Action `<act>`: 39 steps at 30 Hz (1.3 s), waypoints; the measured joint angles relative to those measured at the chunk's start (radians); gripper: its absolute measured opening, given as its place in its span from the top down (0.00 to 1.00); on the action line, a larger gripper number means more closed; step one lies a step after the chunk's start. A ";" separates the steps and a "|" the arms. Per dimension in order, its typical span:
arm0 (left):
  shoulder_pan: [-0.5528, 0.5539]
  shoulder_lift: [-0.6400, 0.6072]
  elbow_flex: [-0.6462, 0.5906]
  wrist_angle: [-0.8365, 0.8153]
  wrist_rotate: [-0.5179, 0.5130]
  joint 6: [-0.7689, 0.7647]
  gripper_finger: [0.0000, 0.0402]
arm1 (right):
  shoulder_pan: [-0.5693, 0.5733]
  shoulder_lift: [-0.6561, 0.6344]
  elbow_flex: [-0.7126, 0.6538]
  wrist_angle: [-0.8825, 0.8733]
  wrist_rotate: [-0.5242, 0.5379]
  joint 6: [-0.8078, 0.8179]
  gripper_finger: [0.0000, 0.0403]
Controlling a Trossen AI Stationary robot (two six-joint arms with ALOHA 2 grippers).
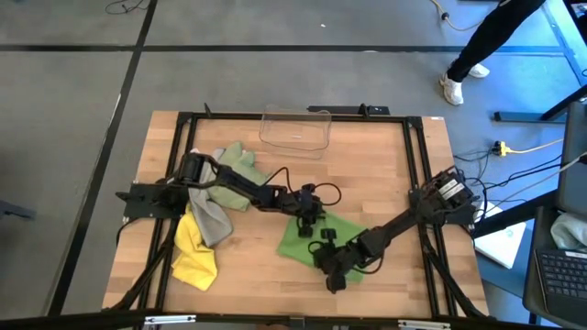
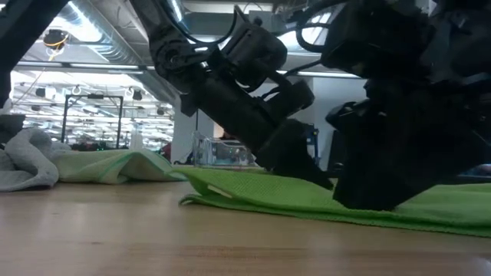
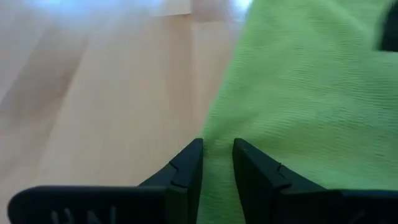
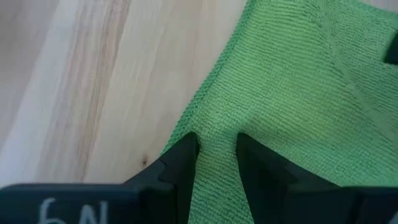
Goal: Fold microfiber towels
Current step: Fold the green microfiber cloth
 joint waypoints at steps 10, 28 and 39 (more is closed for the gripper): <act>0.033 -0.005 0.003 -0.065 -0.019 -0.001 0.79 | 0.034 -0.015 -0.006 -0.018 -0.013 -0.018 0.70; -0.035 -0.189 0.002 -0.356 -0.016 -0.019 0.79 | 0.036 -0.136 -0.010 -0.073 0.036 -0.059 0.70; -0.075 -0.186 0.000 -0.493 -0.034 -0.067 0.79 | -0.001 -0.101 -0.007 0.178 0.062 -0.155 0.70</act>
